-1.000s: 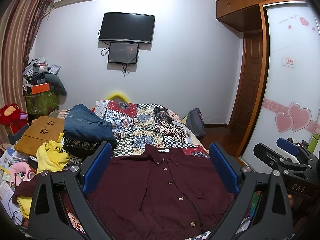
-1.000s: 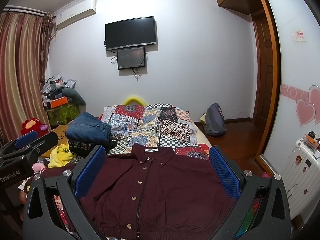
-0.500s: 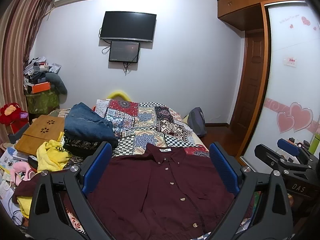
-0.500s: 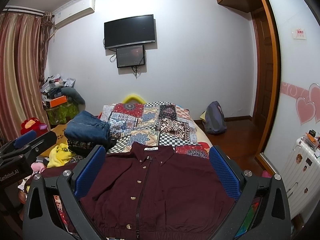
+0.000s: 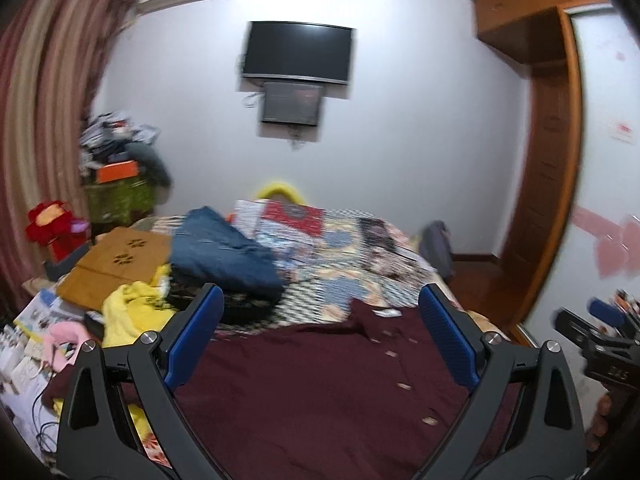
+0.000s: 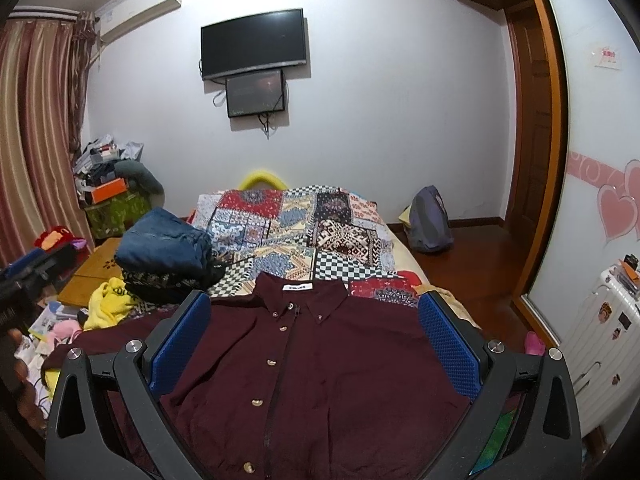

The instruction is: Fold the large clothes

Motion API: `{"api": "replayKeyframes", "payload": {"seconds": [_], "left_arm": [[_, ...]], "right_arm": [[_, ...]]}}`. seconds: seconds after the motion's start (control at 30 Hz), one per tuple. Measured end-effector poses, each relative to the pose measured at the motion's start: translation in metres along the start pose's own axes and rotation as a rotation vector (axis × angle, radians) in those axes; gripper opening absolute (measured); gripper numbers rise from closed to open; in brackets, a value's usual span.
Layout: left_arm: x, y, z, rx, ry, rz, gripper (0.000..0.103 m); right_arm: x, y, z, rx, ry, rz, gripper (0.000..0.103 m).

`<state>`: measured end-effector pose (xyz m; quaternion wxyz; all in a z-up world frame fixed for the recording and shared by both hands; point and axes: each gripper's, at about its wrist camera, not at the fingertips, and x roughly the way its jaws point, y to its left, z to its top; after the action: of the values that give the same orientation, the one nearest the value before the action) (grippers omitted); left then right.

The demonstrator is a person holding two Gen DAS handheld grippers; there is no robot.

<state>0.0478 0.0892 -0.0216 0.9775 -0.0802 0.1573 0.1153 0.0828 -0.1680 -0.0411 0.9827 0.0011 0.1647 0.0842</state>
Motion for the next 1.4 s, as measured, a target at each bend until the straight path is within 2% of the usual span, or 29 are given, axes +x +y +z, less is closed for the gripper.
{"api": "replayKeyframes", "payload": {"seconds": [0.17, 0.3, 0.4, 0.57, 0.63, 0.73, 0.87, 0.97, 1.13, 1.2, 1.3, 1.33, 1.4], "left_arm": [[0.028, 0.067, -0.002, -0.107, 0.018, 0.179, 0.099], [0.047, 0.124, -0.015, -0.192, 0.075, 0.277, 0.099], [0.058, 0.172, -0.032, -0.295, 0.137, 0.316, 0.099], [0.075, 0.249, -0.076, -0.453, 0.297, 0.414, 0.099], [0.085, 0.276, -0.095, -0.515, 0.358, 0.418, 0.099], [0.089, 0.315, -0.129, -0.673, 0.433, 0.371, 0.098], [0.093, 0.355, -0.171, -0.905, 0.46, 0.296, 0.096], [0.1, 0.371, -0.191, -1.002, 0.476, 0.263, 0.095], [0.113, 0.397, -0.215, -1.116, 0.472, 0.27, 0.086], [0.116, 0.404, -0.216, -1.125, 0.442, 0.309, 0.073], [0.116, 0.405, -0.207, -1.061, 0.401, 0.439, 0.054], [0.118, 0.403, -0.202, -1.01, 0.396, 0.485, 0.041], [0.126, 0.397, -0.189, -0.896, 0.424, 0.562, 0.028]], "right_arm": [[0.029, -0.002, 0.0, -0.005, 0.046, -0.022, 0.103], [0.064, -0.004, -0.006, -0.011, 0.111, -0.057, 0.103], [0.084, -0.007, -0.01, 0.003, 0.16, -0.061, 0.103], [0.112, -0.01, -0.01, 0.038, 0.236, -0.075, 0.103], [0.121, -0.01, -0.012, 0.043, 0.262, -0.086, 0.103], [0.131, -0.01, -0.017, 0.045, 0.294, -0.101, 0.103], [0.141, -0.007, -0.021, 0.043, 0.329, -0.116, 0.103], [0.147, -0.005, -0.022, 0.038, 0.344, -0.132, 0.103], [0.151, -0.005, -0.022, 0.032, 0.361, -0.151, 0.103], [0.152, -0.004, -0.021, 0.03, 0.362, -0.155, 0.103], [0.152, -0.003, -0.02, 0.024, 0.36, -0.164, 0.103], [0.152, -0.003, -0.02, 0.022, 0.357, -0.167, 0.103], [0.15, -0.003, -0.019, 0.016, 0.353, -0.175, 0.103]]}}
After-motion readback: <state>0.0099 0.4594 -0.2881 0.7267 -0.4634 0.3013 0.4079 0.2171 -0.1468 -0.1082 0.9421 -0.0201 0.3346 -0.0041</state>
